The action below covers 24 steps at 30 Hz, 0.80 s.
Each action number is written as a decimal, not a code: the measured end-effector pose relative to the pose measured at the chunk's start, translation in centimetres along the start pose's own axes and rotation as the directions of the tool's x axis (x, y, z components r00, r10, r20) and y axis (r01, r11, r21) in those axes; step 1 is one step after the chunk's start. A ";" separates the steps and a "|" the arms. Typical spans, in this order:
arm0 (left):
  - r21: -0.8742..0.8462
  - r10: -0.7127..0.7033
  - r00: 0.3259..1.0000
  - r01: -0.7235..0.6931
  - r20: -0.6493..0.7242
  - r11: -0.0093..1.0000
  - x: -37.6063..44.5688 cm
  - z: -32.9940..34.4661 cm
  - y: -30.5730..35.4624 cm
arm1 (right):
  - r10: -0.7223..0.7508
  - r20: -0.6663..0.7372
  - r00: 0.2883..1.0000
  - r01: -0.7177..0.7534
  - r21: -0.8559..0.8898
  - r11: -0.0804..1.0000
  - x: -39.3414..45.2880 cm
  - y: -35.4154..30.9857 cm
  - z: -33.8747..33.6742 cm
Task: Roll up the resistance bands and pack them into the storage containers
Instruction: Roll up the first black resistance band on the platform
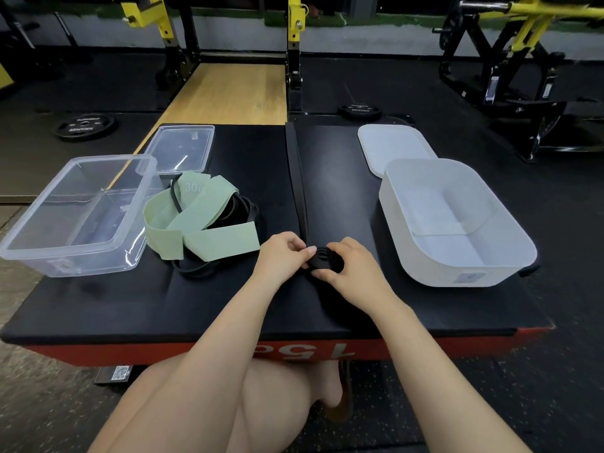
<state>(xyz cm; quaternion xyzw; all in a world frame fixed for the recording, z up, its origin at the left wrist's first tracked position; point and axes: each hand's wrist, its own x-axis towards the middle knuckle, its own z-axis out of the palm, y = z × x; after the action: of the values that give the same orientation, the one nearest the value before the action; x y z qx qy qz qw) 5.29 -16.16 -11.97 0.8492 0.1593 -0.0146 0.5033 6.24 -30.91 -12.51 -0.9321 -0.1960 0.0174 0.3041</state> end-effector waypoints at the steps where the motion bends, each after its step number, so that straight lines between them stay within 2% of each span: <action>1: -0.005 0.002 1.000 -0.002 0.001 1.000 0.0 0.0 0.1 | -0.013 0.028 1.000 0.013 -0.003 1.000 0.2 0.2 -0.3; 10: 0.016 -0.043 0.999 0.043 0.015 0.999 -0.1 -0.2 0.1 | -0.137 0.199 0.970 0.139 0.007 0.990 1.2 0.7 -1.8; 15: -0.059 -0.091 0.996 0.092 0.021 0.994 -0.5 0.0 0.2 | -0.148 0.269 0.952 0.130 0.084 0.988 1.5 1.0 -2.6; 18: -0.045 -0.107 0.994 0.109 0.033 0.993 -0.4 -0.1 0.3 | -0.135 0.315 0.939 0.120 0.066 0.991 1.7 0.9 -2.6; 22: 0.028 -0.090 0.995 0.089 0.041 0.996 0.2 0.1 0.5 | -0.060 0.282 0.957 0.076 -0.043 0.996 0.9 0.4 -1.7; 24: 0.035 -0.092 0.995 0.090 0.044 0.995 0.2 0.2 0.5 | 0.006 0.188 0.982 0.013 -0.101 0.995 -0.1 -0.1 -0.9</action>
<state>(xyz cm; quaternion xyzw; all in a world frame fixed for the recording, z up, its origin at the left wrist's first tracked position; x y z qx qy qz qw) 5.65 -16.49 -11.72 0.8486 0.1860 -0.0595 0.4917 6.27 -31.32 -11.74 -0.9403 -0.2260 0.0949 0.2362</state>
